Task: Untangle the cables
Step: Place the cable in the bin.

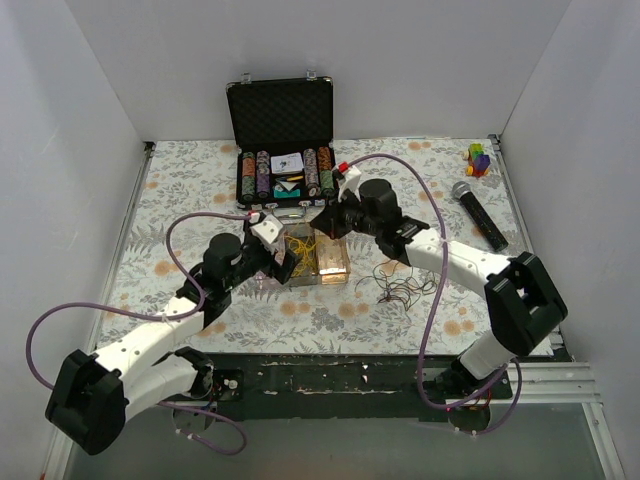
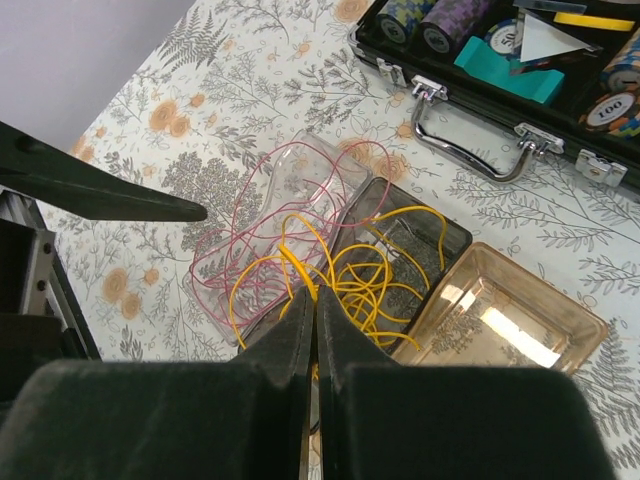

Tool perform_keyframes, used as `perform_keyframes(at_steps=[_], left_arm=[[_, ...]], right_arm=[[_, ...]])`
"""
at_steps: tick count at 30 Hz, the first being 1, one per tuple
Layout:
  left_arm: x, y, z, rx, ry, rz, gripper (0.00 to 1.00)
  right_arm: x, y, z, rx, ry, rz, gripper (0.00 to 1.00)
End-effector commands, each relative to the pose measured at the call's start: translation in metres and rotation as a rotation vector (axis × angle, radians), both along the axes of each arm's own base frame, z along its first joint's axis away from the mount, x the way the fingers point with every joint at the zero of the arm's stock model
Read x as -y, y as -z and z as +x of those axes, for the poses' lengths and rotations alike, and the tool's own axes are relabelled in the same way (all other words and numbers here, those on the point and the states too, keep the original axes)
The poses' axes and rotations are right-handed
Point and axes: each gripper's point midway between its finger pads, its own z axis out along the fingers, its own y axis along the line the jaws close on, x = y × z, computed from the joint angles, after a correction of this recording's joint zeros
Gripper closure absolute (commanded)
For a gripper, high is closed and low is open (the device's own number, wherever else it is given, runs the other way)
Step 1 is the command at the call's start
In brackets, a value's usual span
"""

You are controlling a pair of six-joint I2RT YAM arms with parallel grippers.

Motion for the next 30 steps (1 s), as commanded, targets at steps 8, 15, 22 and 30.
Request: perform_keyframes(at_steps=[8,15,22,30], left_arm=[[-0.024,-0.084,0.019,0.106,-0.139,-0.186,0.07],[-0.035,-0.1,0.031,0.135,-0.197,-0.192,0.07],[-0.05,-0.11,0.043,0.127,-0.265,-0.216,0.07],[-0.077,-0.13,0.063,0.134,-0.362,-0.217,0.07]], right_arm=[[-0.043,0.009,0.004,-0.011,-0.032,0.024,0.99],[-0.044,0.059,0.009,-0.085,0.026,-0.1,0.99],[-0.055,0.094,0.011,-0.121,0.063,-0.291,0.99],[-0.048,0.128,0.019,-0.162,0.18,-0.468,0.99]])
